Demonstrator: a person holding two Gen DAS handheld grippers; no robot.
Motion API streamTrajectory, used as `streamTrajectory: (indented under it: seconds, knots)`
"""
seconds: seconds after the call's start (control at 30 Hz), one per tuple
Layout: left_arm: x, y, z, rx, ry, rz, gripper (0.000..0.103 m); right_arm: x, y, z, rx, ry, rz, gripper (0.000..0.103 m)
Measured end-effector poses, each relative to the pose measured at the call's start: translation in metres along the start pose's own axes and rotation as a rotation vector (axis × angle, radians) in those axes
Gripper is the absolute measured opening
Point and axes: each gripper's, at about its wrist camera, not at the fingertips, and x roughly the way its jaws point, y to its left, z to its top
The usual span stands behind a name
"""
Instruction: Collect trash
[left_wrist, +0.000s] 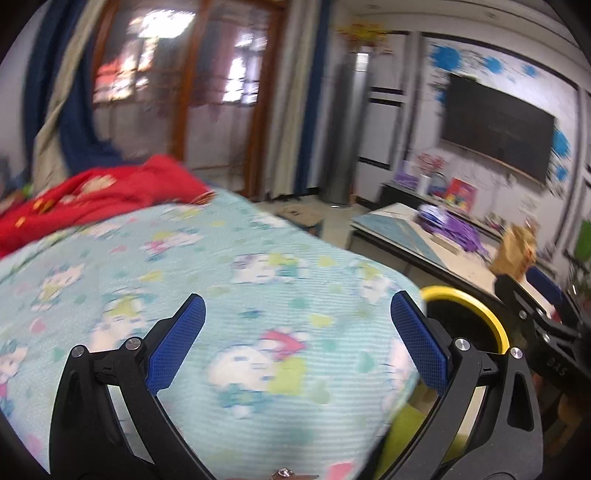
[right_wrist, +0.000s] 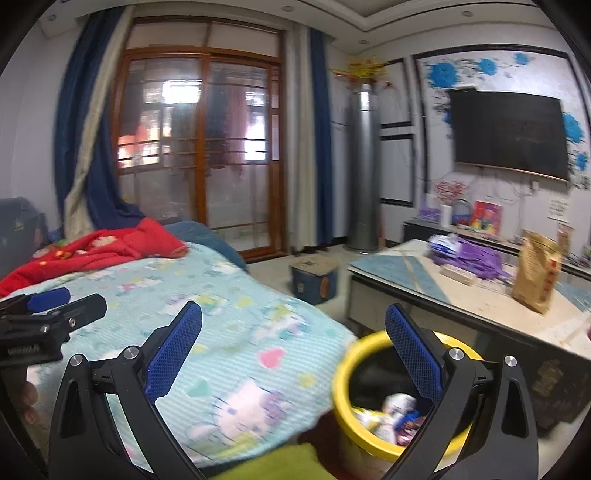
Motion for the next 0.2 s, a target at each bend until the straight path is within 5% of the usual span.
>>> streamTrajectory:
  seconds: [0.07, 0.2]
  knots:
    - [-0.004, 0.036, 0.005, -0.045, 0.007, 0.112, 0.092, 0.023, 0.037, 0.011, -0.008, 0.048, 0.103, 0.097]
    - [-0.017, 0.168, 0.003, -0.186, 0.129, 0.521, 0.092, 0.076, 0.154, 0.015, -0.046, 0.286, 0.419, 0.097]
